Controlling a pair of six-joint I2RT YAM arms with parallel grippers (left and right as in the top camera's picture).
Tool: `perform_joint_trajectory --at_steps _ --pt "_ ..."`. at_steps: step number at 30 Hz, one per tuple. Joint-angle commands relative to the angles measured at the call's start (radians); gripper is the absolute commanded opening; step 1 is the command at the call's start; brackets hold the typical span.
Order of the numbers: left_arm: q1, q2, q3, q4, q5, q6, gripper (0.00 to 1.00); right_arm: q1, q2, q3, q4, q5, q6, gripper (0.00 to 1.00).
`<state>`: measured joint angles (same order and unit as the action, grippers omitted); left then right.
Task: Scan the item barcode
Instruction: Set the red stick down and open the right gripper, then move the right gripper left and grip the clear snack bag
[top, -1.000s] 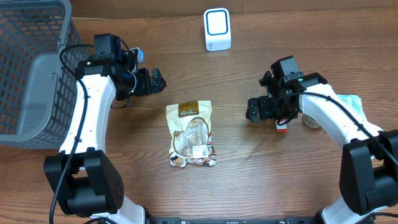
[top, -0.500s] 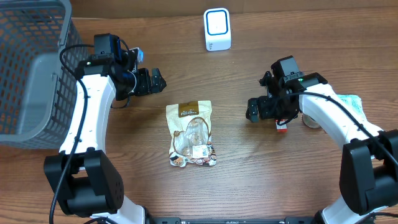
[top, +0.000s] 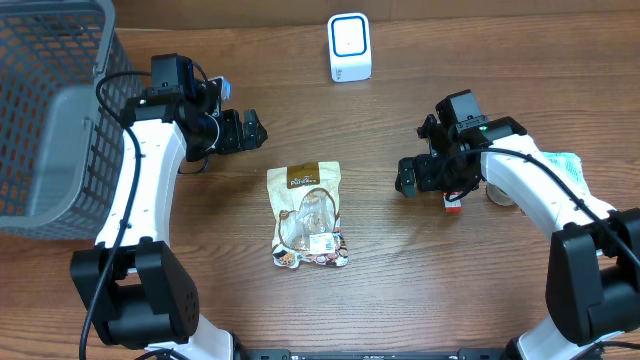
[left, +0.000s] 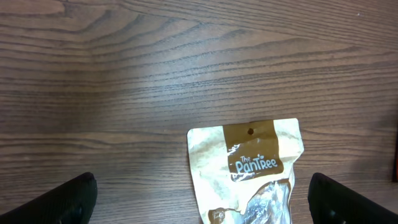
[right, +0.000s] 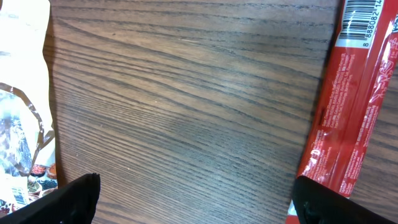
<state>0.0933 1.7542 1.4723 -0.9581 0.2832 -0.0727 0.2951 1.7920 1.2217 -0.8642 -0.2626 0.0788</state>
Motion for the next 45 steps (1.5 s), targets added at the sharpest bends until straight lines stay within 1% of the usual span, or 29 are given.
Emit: perform_joint_trajectory --at_steps 1,5,9,10,13,14,17,19,20,21,23,25,26,29,32,33,35,36,38,40,44,45 --pt "-0.002 -0.023 0.016 -0.003 -0.003 -0.006 1.0 0.001 -0.007 -0.005 0.003 -0.008 0.007 1.0" --pt "-0.002 -0.023 0.016 -0.003 -0.002 -0.006 1.0 0.001 -0.007 -0.005 0.011 -0.009 0.007 1.0" --pt "-0.002 -0.023 0.016 -0.003 -0.003 -0.006 1.0 0.001 -0.007 -0.005 0.076 -0.026 0.007 1.0" --pt "-0.002 -0.023 0.016 -0.003 -0.003 -0.006 1.0 0.001 -0.007 -0.005 0.108 -0.067 0.007 1.0" --pt "-0.002 -0.023 0.016 -0.003 -0.003 -0.006 1.0 0.002 -0.007 -0.005 0.161 -0.302 0.007 1.0" --pt "-0.002 -0.023 0.016 -0.003 -0.003 -0.006 1.0 0.002 -0.007 -0.005 0.173 -0.323 0.009 1.0" --pt "-0.002 -0.023 0.016 -0.003 -0.003 -0.006 1.0 0.01 -0.007 -0.005 0.213 -0.415 0.148 1.0" --pt "-0.002 -0.023 0.016 -0.003 -0.003 -0.006 1.0 0.028 -0.007 -0.005 0.228 -0.431 0.161 1.0" --pt "-0.002 -0.023 0.016 -0.003 -0.003 -0.006 1.0 0.043 -0.007 -0.005 0.233 -0.431 0.161 0.98" --pt "-0.002 -0.023 0.016 -0.002 -0.002 -0.006 1.0 0.062 -0.007 -0.005 0.235 -0.427 0.161 0.94" --pt "-0.002 -0.023 0.016 -0.002 -0.002 -0.006 1.0 0.106 -0.007 -0.005 0.235 -0.407 0.161 0.8" --pt "-0.002 -0.023 0.016 -0.003 -0.003 -0.006 1.0 0.164 -0.007 -0.005 0.236 -0.357 0.162 0.74" --pt "-0.002 -0.023 0.016 -0.003 -0.003 -0.006 1.0 0.193 -0.007 -0.005 0.237 -0.316 0.169 0.72" --pt "-0.002 -0.023 0.016 -0.002 -0.003 -0.006 1.0 0.276 -0.007 -0.005 0.256 -0.159 0.241 0.71" --pt "-0.002 -0.023 0.016 -0.003 -0.003 -0.006 1.0 0.359 -0.007 -0.005 0.314 -0.095 0.241 0.64" --pt "-0.002 -0.023 0.016 -0.002 -0.003 -0.006 1.0 0.383 -0.007 -0.005 0.336 -0.089 0.241 0.59" --pt "-0.002 -0.023 0.016 -0.003 -0.002 -0.006 1.0 0.431 -0.007 -0.005 0.383 -0.066 0.256 0.42" --pt "-0.002 -0.023 0.016 -0.003 -0.003 -0.006 1.0 0.453 -0.007 -0.005 0.4 -0.036 0.282 0.38" --pt "-0.002 -0.023 0.016 -0.002 -0.003 -0.006 1.0 0.491 -0.006 -0.005 0.423 0.028 0.32 0.38" --pt "-0.002 -0.023 0.016 -0.003 -0.002 -0.006 1.0 0.524 -0.002 -0.005 0.439 0.082 0.322 0.37" --pt "-0.005 -0.023 0.016 -0.003 -0.003 -0.006 1.0 0.573 0.014 -0.005 0.461 0.125 0.322 0.28" --pt "-0.005 -0.023 0.016 -0.003 -0.002 -0.006 1.0 0.579 0.018 -0.005 0.467 0.124 0.323 0.24"
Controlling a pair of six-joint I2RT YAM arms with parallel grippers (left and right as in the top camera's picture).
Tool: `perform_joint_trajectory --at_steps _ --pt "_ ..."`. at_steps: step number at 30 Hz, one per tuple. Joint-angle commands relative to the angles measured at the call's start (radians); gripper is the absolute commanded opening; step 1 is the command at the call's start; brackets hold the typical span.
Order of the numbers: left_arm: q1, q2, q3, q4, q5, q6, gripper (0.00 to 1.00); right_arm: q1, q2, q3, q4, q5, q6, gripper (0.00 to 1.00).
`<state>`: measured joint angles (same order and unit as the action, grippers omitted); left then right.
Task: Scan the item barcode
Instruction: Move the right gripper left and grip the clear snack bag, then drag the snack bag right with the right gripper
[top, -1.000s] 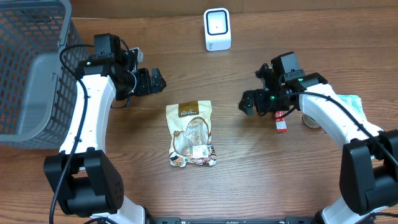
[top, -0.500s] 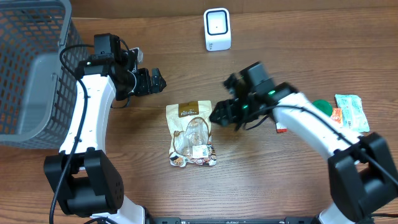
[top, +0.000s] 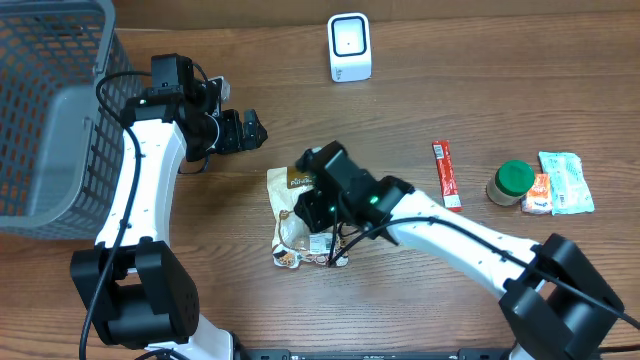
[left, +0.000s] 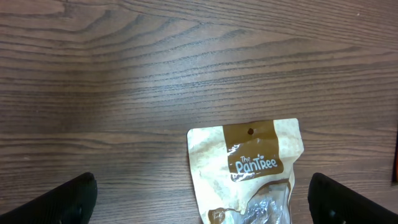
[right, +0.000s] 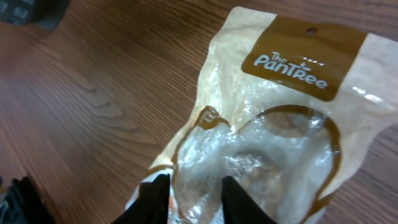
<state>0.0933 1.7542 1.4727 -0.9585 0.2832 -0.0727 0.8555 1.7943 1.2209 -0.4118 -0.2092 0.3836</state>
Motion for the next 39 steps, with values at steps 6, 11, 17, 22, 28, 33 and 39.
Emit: perform_joint_trajectory --at_steps 6,11,17,22,28,33,39 --pt "-0.002 -0.023 0.016 -0.002 -0.003 -0.006 1.0 0.028 0.075 -0.005 0.065 0.071 0.018 0.11" --pt "-0.003 -0.023 0.016 -0.002 -0.002 -0.006 1.0 0.026 0.152 -0.005 0.097 0.077 0.017 0.09" --pt "-0.002 -0.023 0.016 -0.002 -0.003 -0.006 1.0 -0.013 0.163 -0.002 0.01 0.177 0.14 0.04" --pt "-0.003 -0.023 0.016 -0.002 -0.003 -0.006 1.0 -0.101 0.156 -0.002 -0.083 0.197 0.247 0.04" --pt "-0.002 -0.023 0.016 -0.002 -0.002 -0.006 1.0 -0.188 0.123 -0.002 -0.154 0.162 0.27 0.04" --pt "-0.002 -0.023 0.016 -0.002 -0.003 -0.006 1.0 -0.206 0.004 -0.002 -0.175 0.164 0.215 0.11" --pt "-0.002 -0.023 0.016 -0.002 -0.003 -0.006 1.0 -0.214 -0.13 -0.002 -0.29 0.287 0.193 0.13"
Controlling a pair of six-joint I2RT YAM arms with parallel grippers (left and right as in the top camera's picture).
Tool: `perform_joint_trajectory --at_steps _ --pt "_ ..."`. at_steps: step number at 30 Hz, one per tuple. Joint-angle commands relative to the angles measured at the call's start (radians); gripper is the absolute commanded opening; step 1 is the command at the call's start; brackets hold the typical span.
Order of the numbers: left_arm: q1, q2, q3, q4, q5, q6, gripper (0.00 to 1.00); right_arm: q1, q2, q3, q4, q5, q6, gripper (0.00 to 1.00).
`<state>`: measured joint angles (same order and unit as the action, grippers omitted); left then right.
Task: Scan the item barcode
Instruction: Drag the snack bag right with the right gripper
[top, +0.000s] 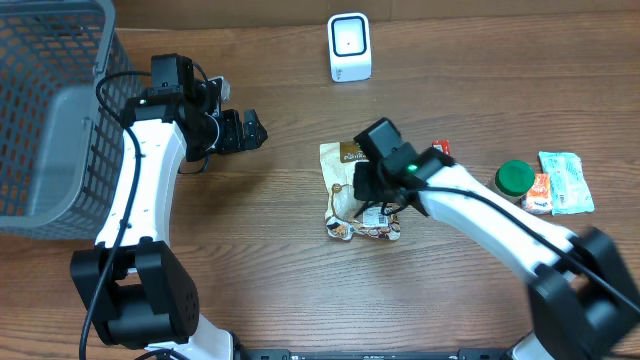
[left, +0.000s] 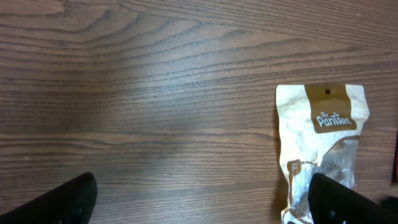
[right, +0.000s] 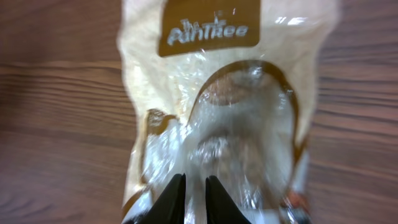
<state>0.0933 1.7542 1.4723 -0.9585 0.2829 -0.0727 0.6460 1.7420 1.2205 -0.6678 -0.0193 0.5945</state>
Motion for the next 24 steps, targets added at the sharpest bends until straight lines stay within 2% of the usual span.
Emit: perform_joint_trajectory --at_steps 1,3,10,12,14,24 --pt "-0.002 -0.023 0.016 -0.002 -0.002 -0.006 1.0 -0.009 -0.082 -0.002 -0.058 0.12 -0.018 0.14" --pt "-0.002 -0.023 0.016 -0.002 -0.002 -0.006 1.0 -0.026 -0.08 -0.003 -0.1 0.134 -0.014 0.18" --pt "-0.003 -0.023 0.016 -0.002 -0.002 -0.006 1.0 -0.078 -0.077 -0.067 -0.146 0.131 0.115 0.18" --pt "-0.003 -0.023 0.016 -0.002 -0.002 -0.006 1.0 -0.079 -0.077 -0.102 -0.13 0.13 0.21 0.13" --pt "-0.003 -0.023 0.016 -0.002 -0.002 -0.006 1.0 -0.079 -0.077 -0.138 -0.105 0.13 0.302 0.04" --pt "-0.003 -0.023 0.016 -0.002 -0.002 -0.006 1.0 -0.066 -0.076 -0.332 0.156 -0.043 0.48 0.04"
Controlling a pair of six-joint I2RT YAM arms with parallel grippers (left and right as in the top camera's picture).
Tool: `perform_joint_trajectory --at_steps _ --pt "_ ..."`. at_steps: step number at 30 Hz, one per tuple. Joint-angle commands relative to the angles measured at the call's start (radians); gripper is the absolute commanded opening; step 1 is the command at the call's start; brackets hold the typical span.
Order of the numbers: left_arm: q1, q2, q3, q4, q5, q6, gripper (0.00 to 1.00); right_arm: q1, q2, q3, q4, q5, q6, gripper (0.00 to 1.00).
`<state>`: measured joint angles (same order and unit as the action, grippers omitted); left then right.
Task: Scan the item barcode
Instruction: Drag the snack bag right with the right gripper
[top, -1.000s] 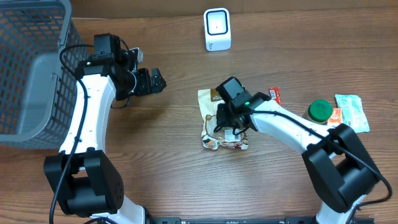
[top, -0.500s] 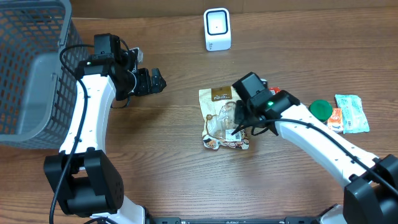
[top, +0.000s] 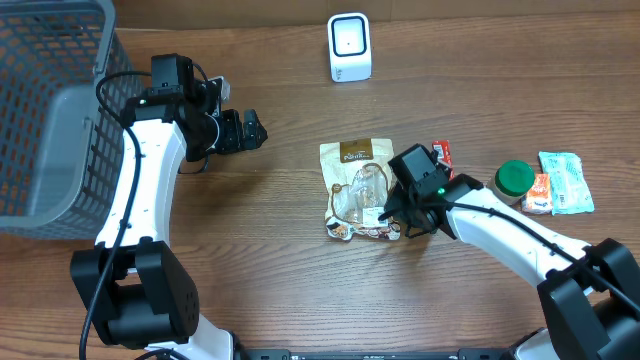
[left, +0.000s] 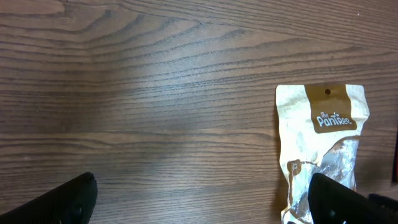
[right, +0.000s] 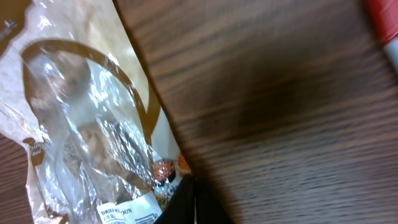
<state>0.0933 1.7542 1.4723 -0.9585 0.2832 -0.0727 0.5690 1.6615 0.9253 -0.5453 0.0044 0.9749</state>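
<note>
The brown-and-clear snack pouch (top: 360, 188) lies flat mid-table, its white label near the bottom; it also shows in the left wrist view (left: 323, 143) and the right wrist view (right: 81, 124). The white scanner (top: 349, 47) stands at the far edge. My right gripper (top: 402, 222) is shut, its fingertips (right: 186, 194) pressed together right at the pouch's lower right corner; whether they pinch the film is unclear. My left gripper (top: 250, 130) hangs open left of the pouch, nothing between its fingers (left: 68, 199).
A grey mesh basket (top: 45, 110) fills the left side. Right of the pouch lie a red stick pack (top: 442, 152), also seen in the right wrist view (right: 382, 25), a green-lidded jar (top: 513, 178), an orange packet (top: 538, 195) and a white-green packet (top: 565, 182).
My right gripper has moved from over the pouch's middle to its lower right corner, and its fingers have shut fully. The pouch lies where it was. The left arm is unchanged.
My right gripper was open over the table beside the red stick, the pouch lying left of centre. Then it was down on the pouch there. Later the pouch lay further right and back, the gripper still on it. Now the gripper is shut at its corner.
</note>
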Motion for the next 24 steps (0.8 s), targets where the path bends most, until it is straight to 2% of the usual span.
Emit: perform_joint_trajectory --at_steps 1,6,18,21,23,24 --pt "-0.003 -0.023 0.016 -0.002 -0.002 -0.006 1.0 0.017 0.005 -0.045 0.045 -0.072 0.118 0.04" --pt "-0.002 -0.023 0.016 -0.002 -0.003 -0.006 1.0 0.075 0.005 -0.055 0.056 -0.1 0.182 0.04" --pt "-0.003 -0.023 0.016 -0.002 -0.003 -0.006 1.0 0.27 0.005 -0.055 0.224 -0.111 0.171 0.1" --pt "-0.003 -0.023 0.016 -0.002 -0.002 -0.006 1.0 0.274 0.005 -0.055 0.227 -0.113 0.108 0.04" --pt "-0.003 -0.023 0.016 -0.002 -0.002 -0.006 1.0 0.269 0.0 -0.053 0.227 -0.129 0.032 0.04" --pt "-0.003 -0.023 0.016 -0.002 -0.003 -0.006 1.0 0.262 -0.006 -0.052 0.227 -0.153 -0.012 0.08"
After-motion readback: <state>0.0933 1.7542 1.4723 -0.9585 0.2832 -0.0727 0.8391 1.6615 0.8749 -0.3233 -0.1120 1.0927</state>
